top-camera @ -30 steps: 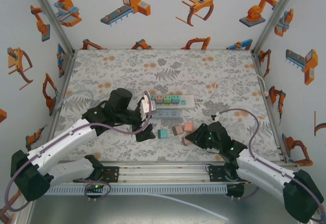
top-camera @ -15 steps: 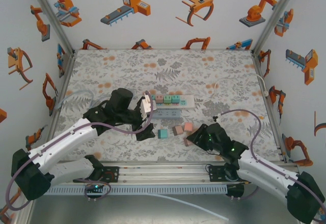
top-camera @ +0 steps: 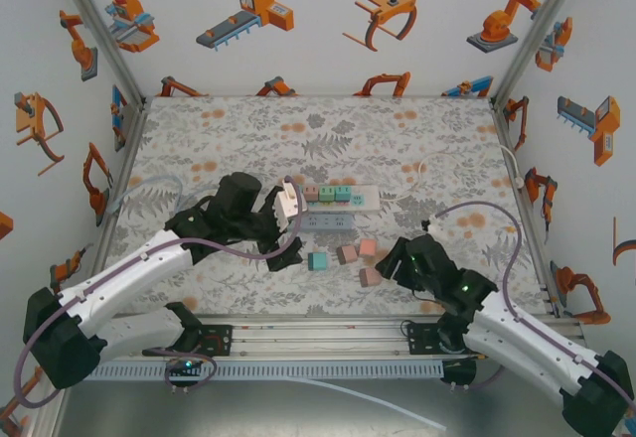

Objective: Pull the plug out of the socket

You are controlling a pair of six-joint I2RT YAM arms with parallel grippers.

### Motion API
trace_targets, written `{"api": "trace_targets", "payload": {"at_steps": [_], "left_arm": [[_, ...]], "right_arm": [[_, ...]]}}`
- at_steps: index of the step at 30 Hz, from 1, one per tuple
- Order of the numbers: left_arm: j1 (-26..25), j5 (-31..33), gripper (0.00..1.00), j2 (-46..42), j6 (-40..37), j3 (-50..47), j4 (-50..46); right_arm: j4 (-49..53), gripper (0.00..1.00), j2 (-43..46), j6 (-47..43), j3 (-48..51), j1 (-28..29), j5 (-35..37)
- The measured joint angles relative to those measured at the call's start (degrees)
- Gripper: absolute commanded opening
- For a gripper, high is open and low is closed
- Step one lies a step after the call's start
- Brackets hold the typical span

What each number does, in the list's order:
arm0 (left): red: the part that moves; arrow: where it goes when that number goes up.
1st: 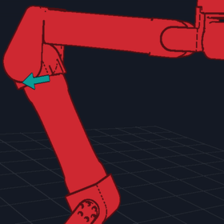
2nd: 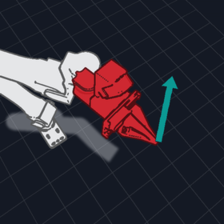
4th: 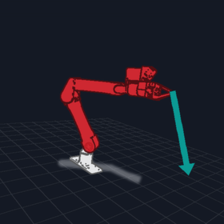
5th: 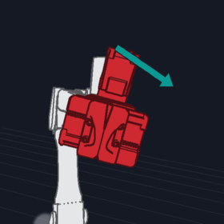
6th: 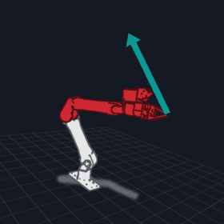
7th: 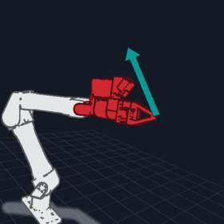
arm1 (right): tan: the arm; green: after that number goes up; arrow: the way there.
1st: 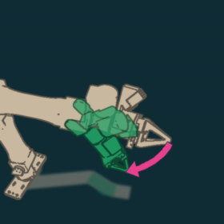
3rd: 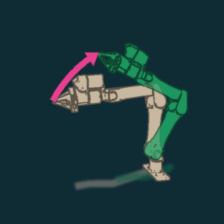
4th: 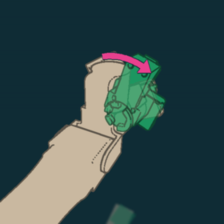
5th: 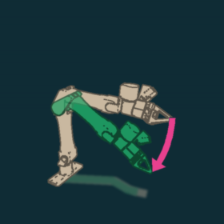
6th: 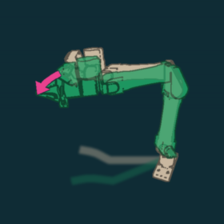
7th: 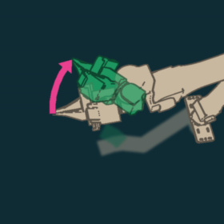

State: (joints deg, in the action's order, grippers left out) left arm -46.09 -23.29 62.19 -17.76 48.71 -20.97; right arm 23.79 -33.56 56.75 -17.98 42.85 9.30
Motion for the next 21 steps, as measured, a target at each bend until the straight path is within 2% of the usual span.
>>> {"api": "trace_targets", "payload": {"at_steps": [2, 6, 10, 13, 18, 21], "left_arm": [[0.13, 2.69, 0.97, 0.07, 1.92, -0.22, 0.81], [2.32, 8.66, 0.97, 2.25, 8.07, 0.68, 1.14], [7.39, 15.21, 0.97, 5.18, 15.89, 1.95, 1.18], [11.93, 20.44, 0.97, 5.62, 21.4, 1.95, 2.32], [17.31, 25.66, 0.97, 6.4, 28.13, 1.88, 7.32], [19.06, 27.69, 0.97, 9.2, 30.62, 2.36, 8.66]], "right_arm": [[0.39, 0.72, -1.29, -5.7, -3.78, 0.0, 2.54], [-2.43, 0.76, -8.04, -24.7, -12.52, 0.0, 7.02], [-9.05, 0.77, -17.03, -44.96, -18.58, -0.39, 5.62], [-14.49, 0.77, -23.89, -59.95, -20.9, -1.07, 0.94], [-17.18, 0.78, -34.53, -80.94, -26.29, -7.52, -17.75], [-16.72, 0.79, -40.13, -90.2, -30.08, -10.27, -25.64]]}}
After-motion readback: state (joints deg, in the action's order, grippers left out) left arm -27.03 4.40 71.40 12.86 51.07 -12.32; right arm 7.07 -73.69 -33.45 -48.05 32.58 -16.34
